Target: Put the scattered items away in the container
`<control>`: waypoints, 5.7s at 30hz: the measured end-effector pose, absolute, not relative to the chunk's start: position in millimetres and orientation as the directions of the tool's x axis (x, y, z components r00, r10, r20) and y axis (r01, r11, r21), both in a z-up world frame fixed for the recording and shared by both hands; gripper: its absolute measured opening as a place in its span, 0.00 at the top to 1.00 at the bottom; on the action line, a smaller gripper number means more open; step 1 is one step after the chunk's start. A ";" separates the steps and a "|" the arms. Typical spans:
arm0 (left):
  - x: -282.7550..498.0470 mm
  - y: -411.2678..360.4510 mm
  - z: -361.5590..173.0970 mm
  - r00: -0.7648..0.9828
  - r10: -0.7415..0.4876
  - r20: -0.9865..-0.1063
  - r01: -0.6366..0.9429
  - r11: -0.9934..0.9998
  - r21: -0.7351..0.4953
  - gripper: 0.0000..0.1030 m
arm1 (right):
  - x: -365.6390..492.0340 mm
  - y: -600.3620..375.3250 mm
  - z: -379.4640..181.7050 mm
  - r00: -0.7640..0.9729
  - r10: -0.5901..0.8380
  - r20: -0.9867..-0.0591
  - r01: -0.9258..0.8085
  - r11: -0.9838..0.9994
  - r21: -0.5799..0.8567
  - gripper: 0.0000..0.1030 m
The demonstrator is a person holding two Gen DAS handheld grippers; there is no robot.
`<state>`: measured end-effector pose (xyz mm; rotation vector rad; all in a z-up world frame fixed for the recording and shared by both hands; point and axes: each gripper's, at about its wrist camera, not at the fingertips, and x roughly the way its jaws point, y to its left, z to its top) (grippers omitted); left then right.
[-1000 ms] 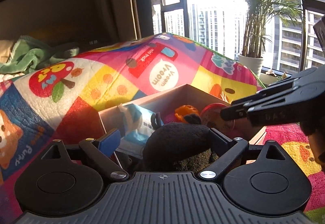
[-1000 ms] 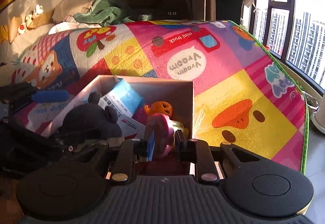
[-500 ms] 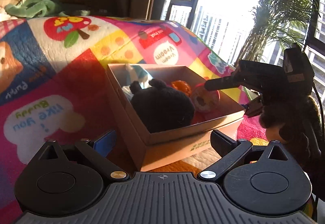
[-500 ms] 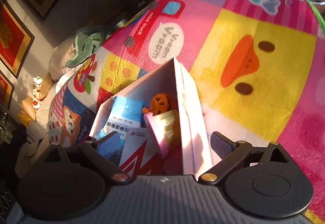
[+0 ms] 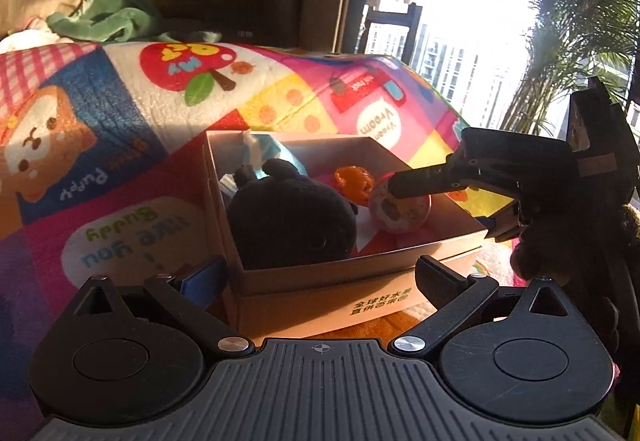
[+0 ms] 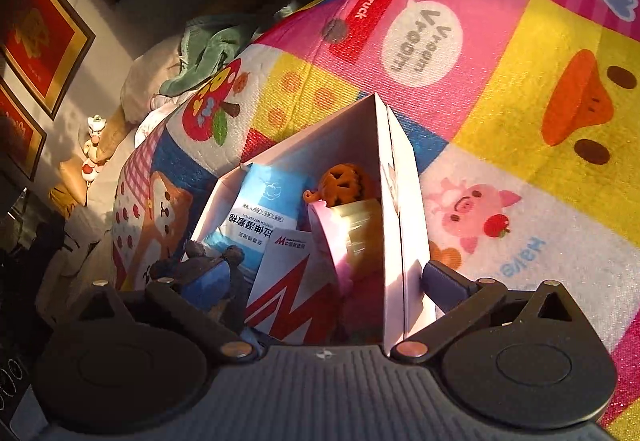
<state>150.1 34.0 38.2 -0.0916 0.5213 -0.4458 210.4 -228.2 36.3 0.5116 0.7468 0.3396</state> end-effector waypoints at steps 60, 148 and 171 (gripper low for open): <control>106.8 14.1 4.6 0.764 -0.080 -0.640 0.115 0.993 0.013 0.00 | 99.9 -175.8 -0.9 0.766 0.072 -0.639 -0.081 0.997 0.015 0.00; 106.5 14.7 4.2 0.764 -0.082 -0.639 0.116 0.993 0.011 0.00 | 99.6 -176.0 -1.0 0.766 0.072 -0.639 -0.080 0.997 0.016 0.00; 106.7 15.3 3.9 0.764 -0.080 -0.640 0.117 0.993 0.015 0.00 | 99.8 -176.1 -1.3 0.766 0.072 -0.639 -0.080 0.997 0.016 0.00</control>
